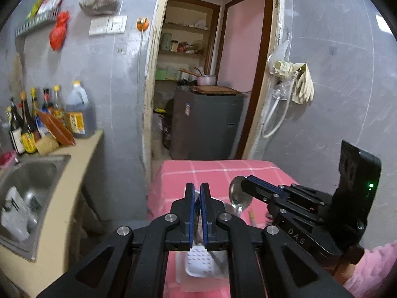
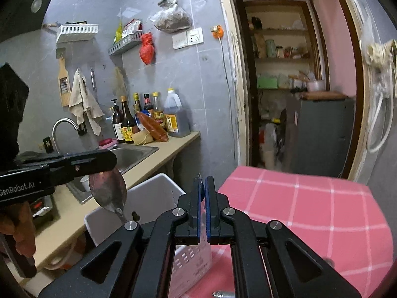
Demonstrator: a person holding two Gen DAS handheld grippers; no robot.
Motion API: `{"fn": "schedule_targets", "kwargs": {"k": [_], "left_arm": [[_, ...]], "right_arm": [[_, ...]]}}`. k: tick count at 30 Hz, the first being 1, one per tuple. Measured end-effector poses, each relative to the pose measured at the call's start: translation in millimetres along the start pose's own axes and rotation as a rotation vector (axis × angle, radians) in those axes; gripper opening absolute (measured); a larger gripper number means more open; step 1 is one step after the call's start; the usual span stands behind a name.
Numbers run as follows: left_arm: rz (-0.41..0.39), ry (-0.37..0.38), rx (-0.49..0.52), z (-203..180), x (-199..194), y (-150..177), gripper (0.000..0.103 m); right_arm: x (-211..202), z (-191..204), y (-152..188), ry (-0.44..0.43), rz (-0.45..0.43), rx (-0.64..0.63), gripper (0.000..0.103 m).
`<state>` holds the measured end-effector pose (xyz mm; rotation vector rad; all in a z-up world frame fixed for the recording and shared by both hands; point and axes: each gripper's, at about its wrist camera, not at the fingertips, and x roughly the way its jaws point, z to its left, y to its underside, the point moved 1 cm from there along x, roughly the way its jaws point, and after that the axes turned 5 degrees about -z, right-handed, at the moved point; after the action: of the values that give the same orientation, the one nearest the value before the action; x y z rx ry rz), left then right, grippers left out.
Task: Organize utensils
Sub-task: 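Lift both held spoons and carry them over the white caddy, then open the left tool over the caddy while the right tool releases its spoon, then bring both tools back over the remaining utensils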
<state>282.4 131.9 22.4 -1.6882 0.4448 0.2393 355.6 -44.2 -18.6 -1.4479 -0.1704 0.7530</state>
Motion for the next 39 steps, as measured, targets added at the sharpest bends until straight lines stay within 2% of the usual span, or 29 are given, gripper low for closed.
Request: {"fn": "schedule_targets", "kwargs": {"k": [9,10,11,13,15,17,22,24,27,31,39], "left_arm": [[0.010,0.043,-0.120,10,3,6,0.008],[0.007,0.043,-0.130,11,2,7,0.010],[0.005,0.043,-0.135,11,1,8,0.014],[-0.007,0.041,-0.148,11,-1,8,0.022],[-0.027,0.038,-0.155,9,-4,9,0.034],[-0.050,0.022,-0.146,5,-8,8,0.044],[-0.106,-0.005,-0.121,-10,-14,9,0.069],[-0.133,-0.036,-0.106,-19,-17,9,0.085],[-0.180,-0.083,-0.075,-37,-20,12,0.099],[-0.211,-0.117,-0.026,-62,-22,19,0.103],[-0.184,-0.110,-0.008,-107,-21,42,0.103]], "right_arm": [[-2,-8,5,-0.038,0.011,0.050,0.007],[-4,-9,4,-0.034,0.008,0.053,0.010],[-5,-10,4,-0.028,0.006,0.058,0.013],[-13,-16,3,-0.010,-0.009,0.073,0.030],[-22,-22,3,0.014,-0.023,0.086,0.036],[-31,-27,1,0.047,-0.035,0.090,0.037],[-65,-46,-7,0.137,-0.097,0.098,0.067],[-80,-53,-9,0.169,-0.114,0.093,0.077],[-102,-65,-11,0.220,-0.129,0.074,0.090],[-130,-79,-11,0.269,-0.141,0.052,0.102],[-170,-110,3,0.321,-0.112,0.028,0.102]]}}
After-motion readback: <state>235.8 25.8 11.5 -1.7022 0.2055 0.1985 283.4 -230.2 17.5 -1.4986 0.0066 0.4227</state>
